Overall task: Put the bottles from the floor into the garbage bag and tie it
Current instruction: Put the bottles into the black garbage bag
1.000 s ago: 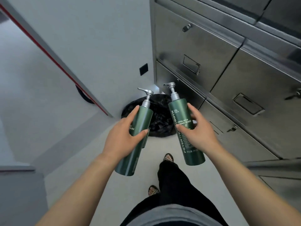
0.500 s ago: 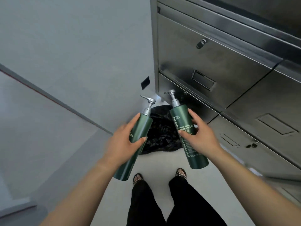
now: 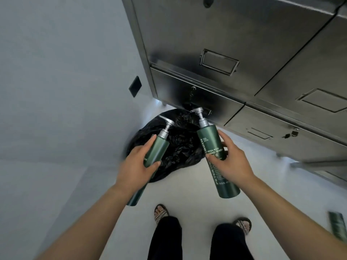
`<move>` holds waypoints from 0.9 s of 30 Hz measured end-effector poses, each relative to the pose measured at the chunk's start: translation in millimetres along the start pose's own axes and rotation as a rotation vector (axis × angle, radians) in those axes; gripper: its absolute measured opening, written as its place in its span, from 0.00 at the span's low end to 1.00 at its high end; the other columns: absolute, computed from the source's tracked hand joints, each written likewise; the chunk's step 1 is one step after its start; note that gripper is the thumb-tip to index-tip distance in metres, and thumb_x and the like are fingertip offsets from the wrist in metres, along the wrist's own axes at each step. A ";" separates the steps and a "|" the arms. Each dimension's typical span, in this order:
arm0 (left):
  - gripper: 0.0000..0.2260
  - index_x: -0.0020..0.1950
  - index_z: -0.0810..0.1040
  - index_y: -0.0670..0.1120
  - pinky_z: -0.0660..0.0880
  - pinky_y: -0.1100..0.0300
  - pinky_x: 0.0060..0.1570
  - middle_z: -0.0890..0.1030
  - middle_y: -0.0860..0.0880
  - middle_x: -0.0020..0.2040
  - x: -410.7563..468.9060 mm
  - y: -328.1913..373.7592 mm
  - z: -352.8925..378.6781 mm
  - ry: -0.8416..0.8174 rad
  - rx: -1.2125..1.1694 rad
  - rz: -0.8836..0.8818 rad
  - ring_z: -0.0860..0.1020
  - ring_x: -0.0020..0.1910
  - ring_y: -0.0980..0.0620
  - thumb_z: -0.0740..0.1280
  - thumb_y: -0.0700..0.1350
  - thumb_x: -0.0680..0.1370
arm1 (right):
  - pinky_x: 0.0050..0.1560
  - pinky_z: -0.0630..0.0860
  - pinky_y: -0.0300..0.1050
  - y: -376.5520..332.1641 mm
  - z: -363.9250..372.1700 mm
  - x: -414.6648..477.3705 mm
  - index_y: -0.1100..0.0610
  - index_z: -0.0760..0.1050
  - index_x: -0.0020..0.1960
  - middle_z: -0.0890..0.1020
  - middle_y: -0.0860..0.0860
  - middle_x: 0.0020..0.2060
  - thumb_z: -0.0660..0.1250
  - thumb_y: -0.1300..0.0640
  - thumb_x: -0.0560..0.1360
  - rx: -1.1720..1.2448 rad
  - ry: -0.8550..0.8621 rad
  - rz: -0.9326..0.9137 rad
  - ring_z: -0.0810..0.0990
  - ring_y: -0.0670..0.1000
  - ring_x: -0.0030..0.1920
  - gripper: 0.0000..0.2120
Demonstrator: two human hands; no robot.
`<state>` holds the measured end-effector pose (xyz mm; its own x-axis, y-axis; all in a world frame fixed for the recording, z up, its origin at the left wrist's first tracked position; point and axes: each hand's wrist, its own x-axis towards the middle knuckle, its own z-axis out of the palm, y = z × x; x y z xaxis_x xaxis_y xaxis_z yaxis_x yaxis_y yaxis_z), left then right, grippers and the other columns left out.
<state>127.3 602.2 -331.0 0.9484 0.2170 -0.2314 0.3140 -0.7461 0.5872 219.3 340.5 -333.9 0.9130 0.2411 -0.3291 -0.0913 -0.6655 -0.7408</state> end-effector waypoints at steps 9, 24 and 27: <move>0.36 0.73 0.50 0.67 0.75 0.56 0.49 0.74 0.50 0.58 78.4 -113.8 188.4 -0.020 0.017 -0.049 0.75 0.51 0.52 0.69 0.53 0.73 | 0.34 0.70 0.26 176.7 105.6 74.6 0.27 0.57 0.65 0.73 0.30 0.48 0.74 0.50 0.68 0.174 0.024 0.070 0.73 0.25 0.45 0.37; 0.36 0.71 0.47 0.70 0.72 0.58 0.55 0.72 0.49 0.63 233.1 -299.7 401.3 -0.017 0.251 0.194 0.73 0.59 0.50 0.68 0.55 0.74 | 0.35 0.71 0.28 399.0 290.8 214.8 0.28 0.60 0.65 0.74 0.31 0.49 0.73 0.44 0.65 0.383 0.215 -0.153 0.75 0.28 0.44 0.34; 0.36 0.74 0.51 0.62 0.71 0.57 0.58 0.70 0.47 0.67 238.9 -310.6 408.9 0.047 0.292 0.179 0.71 0.63 0.47 0.69 0.52 0.73 | 0.34 0.70 0.27 411.0 296.3 207.6 0.31 0.60 0.66 0.74 0.32 0.49 0.73 0.45 0.67 0.362 0.201 -0.132 0.74 0.26 0.43 0.34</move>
<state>237.9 628.3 -885.8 0.9903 0.0902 -0.1054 0.1231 -0.9220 0.3671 253.5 326.4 -880.2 0.9822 0.1411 -0.1238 -0.0696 -0.3388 -0.9383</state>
